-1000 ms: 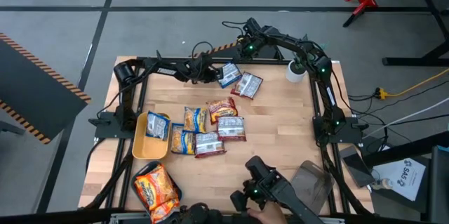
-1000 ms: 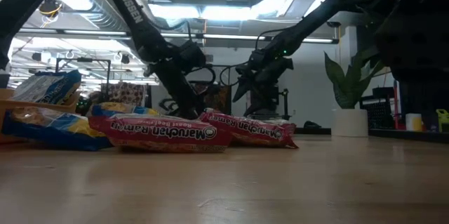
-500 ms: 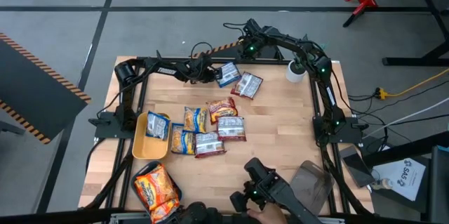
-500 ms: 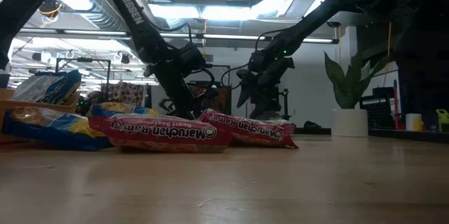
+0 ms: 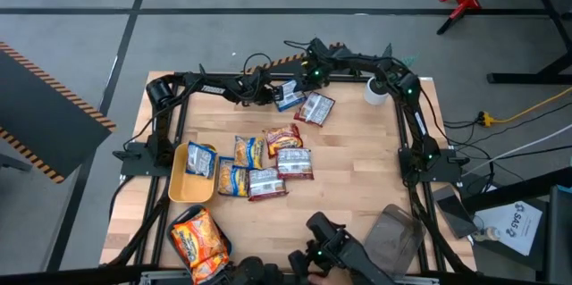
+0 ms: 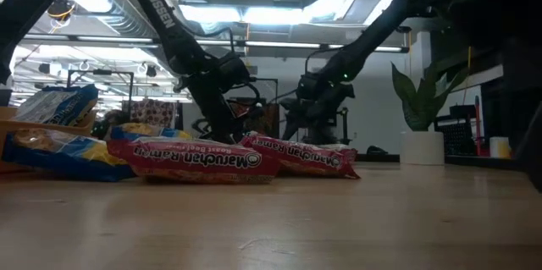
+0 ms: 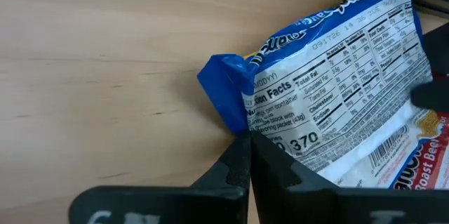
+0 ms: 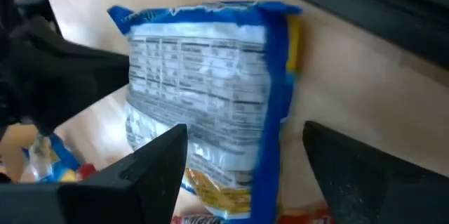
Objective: Sort Maruchan noodles
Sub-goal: Put the blue noodle pack into the yellow bin
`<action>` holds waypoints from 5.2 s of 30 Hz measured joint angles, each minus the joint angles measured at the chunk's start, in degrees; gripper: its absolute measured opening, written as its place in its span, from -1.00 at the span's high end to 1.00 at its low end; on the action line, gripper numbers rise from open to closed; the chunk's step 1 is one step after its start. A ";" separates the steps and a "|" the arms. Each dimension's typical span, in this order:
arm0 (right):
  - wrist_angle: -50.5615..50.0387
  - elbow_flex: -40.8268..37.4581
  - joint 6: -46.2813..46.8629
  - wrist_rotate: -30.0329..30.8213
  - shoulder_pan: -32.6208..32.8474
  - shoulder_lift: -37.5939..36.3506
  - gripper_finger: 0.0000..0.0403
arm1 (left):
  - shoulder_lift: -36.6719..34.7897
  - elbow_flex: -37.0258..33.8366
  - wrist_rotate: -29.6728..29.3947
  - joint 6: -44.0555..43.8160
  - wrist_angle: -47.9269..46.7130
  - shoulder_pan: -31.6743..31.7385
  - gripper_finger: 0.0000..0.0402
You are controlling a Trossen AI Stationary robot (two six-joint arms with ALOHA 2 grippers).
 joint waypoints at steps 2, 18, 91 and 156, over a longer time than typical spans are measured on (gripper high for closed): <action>1.13 -0.30 0.75 -1.41 -0.14 0.03 -0.38 | 0.01 0.00 -0.39 0.00 0.00 -0.03 1.00; 3.57 0.35 -0.63 -3.14 6.04 -0.02 0.11 | 0.54 0.04 -0.03 -0.43 0.39 -1.90 1.00; 26.37 30.15 -9.65 32.95 48.70 9.83 0.51 | -85.70 0.00 -3.69 11.61 -30.60 -19.93 1.00; 24.80 37.11 -14.01 25.79 45.07 16.94 0.61 | -85.70 -0.07 -3.84 17.64 -35.19 -19.91 1.00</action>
